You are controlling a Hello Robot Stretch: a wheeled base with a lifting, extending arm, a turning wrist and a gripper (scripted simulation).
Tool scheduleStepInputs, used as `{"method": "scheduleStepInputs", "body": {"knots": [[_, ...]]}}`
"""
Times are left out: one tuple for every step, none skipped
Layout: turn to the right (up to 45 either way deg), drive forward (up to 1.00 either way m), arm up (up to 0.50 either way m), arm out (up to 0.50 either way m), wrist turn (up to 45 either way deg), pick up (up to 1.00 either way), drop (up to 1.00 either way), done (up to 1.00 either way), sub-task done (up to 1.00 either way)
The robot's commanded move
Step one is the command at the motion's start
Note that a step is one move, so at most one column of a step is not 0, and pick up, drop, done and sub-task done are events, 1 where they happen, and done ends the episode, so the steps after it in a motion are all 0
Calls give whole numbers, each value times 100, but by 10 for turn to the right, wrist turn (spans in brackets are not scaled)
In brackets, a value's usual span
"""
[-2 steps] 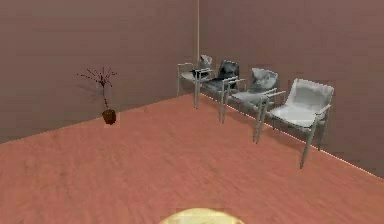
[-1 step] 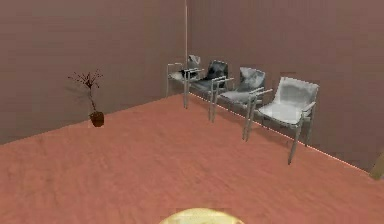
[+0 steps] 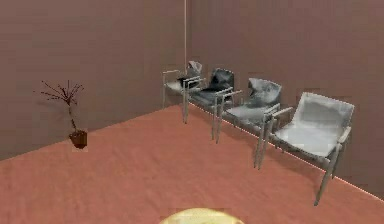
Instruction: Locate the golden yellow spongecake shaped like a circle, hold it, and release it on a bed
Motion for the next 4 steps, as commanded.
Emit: {"method": "scheduleStepInputs", "body": {"knots": [[330,0,0,0,0,0,0,0,0],[0,75,0,0,0,0,0,0,0],[450,0,0,0,0,0,0,0,0],[360,0,0,0,0,0,0,0,0]]}}
